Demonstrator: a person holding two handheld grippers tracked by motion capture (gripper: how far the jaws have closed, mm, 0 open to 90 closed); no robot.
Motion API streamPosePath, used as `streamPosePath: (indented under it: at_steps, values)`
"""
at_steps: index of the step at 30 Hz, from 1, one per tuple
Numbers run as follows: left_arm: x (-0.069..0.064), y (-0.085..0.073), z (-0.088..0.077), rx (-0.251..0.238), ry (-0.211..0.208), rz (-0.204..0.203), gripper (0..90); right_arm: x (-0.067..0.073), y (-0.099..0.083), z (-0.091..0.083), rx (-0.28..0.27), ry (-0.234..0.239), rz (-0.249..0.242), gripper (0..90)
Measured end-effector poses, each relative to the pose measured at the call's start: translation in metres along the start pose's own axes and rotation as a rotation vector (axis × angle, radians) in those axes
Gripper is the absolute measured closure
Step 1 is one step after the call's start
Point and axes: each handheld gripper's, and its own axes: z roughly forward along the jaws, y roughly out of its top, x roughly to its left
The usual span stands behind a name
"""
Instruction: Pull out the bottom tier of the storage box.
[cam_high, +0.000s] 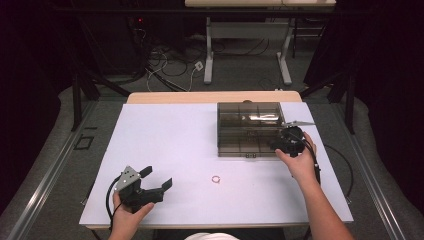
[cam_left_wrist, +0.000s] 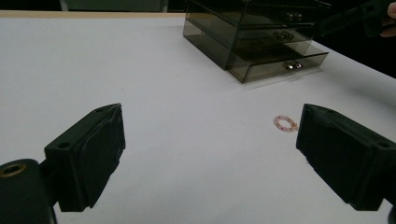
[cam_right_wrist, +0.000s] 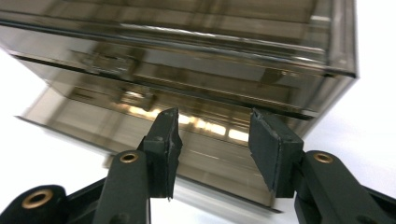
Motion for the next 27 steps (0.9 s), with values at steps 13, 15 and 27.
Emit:
streamPosePath:
  at_steps: [13, 15, 27]
  values:
    - [0.000, -0.003, -0.006, -0.008, 0.019, -0.014, 8.4, -0.012, 0.003, 0.004, 0.080, -0.057, 0.100, 64.2]
    - [0.000, -0.003, -0.007, -0.006, 0.019, -0.016, 8.4, -0.014, 0.002, 0.005, 0.088, -0.053, 0.111, 66.2]
    - [0.000, -0.004, -0.007, -0.008, 0.025, -0.015, 8.4, -0.019, 0.001, 0.011, 0.146, -0.115, 0.140, 72.5]
